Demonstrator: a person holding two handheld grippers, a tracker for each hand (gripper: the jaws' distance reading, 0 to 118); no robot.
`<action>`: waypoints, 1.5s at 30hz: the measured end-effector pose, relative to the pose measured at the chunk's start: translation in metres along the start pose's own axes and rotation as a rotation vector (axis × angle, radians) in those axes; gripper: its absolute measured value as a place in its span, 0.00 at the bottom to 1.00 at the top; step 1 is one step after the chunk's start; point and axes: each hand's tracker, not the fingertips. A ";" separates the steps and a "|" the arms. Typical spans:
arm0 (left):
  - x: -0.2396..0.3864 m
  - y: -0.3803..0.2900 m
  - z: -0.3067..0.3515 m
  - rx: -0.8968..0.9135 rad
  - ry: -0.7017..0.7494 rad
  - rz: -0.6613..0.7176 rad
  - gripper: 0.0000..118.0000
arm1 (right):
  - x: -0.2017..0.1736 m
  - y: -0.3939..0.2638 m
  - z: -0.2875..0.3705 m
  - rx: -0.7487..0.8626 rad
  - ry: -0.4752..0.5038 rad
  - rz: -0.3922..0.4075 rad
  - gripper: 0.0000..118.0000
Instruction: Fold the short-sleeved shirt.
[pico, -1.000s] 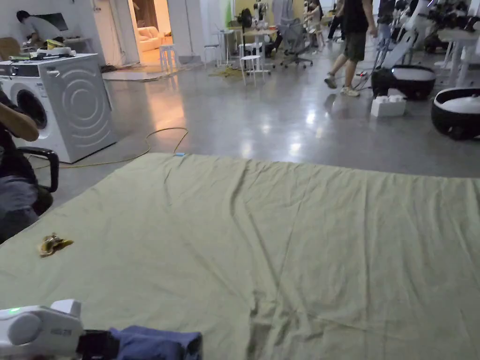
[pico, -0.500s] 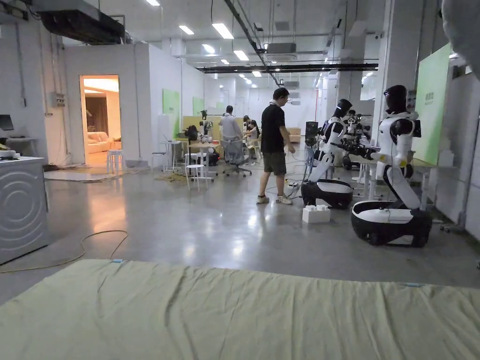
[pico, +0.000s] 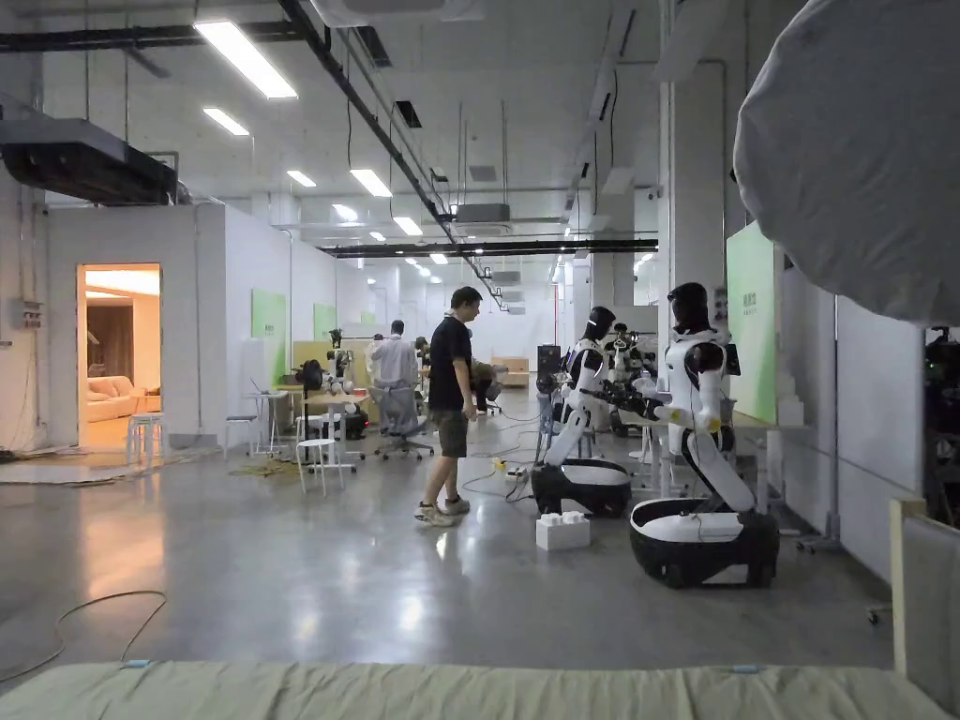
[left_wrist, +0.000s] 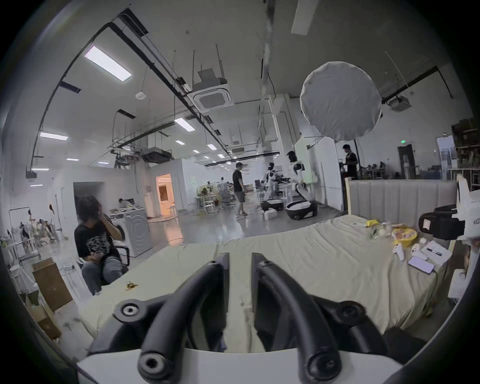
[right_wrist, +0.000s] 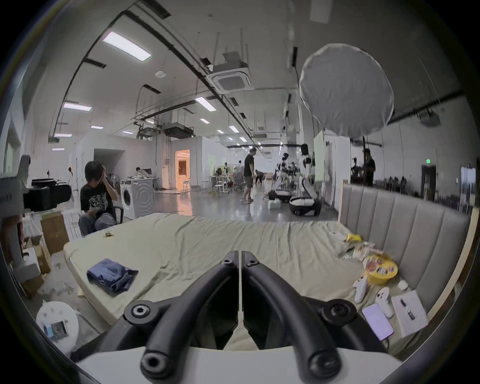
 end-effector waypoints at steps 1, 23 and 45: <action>-0.002 0.000 -0.001 0.006 -0.043 0.029 0.01 | -0.002 0.001 0.001 0.013 0.007 0.005 0.02; -0.008 0.001 -0.006 0.010 -0.110 0.131 0.01 | -0.009 0.001 -0.008 0.032 -0.040 -0.063 0.02; -0.014 0.000 -0.006 0.017 -0.067 0.158 0.99 | -0.012 -0.006 -0.007 0.009 -0.067 -0.131 0.97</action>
